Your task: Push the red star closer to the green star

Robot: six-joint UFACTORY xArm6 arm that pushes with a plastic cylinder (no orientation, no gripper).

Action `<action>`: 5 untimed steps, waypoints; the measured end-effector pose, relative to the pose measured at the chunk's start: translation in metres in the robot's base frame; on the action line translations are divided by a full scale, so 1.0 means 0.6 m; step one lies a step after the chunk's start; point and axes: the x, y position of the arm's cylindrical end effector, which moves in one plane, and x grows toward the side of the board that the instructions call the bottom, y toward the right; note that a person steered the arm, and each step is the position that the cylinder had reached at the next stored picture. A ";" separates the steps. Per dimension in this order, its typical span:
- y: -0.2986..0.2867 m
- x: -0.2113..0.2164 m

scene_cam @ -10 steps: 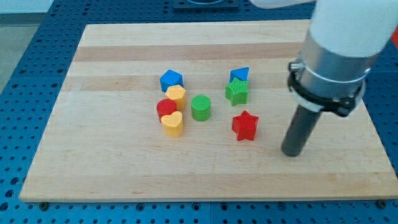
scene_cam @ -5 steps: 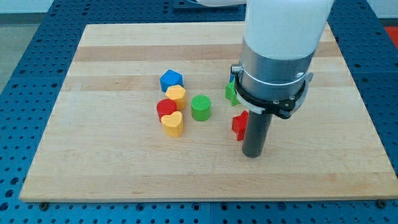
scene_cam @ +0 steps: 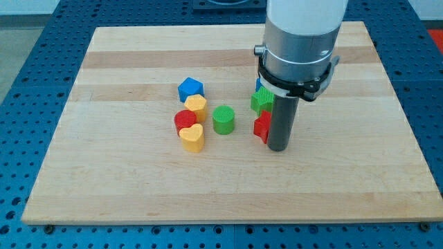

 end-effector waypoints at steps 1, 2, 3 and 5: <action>-0.018 0.034; -0.030 0.048; -0.030 0.023; -0.030 -0.013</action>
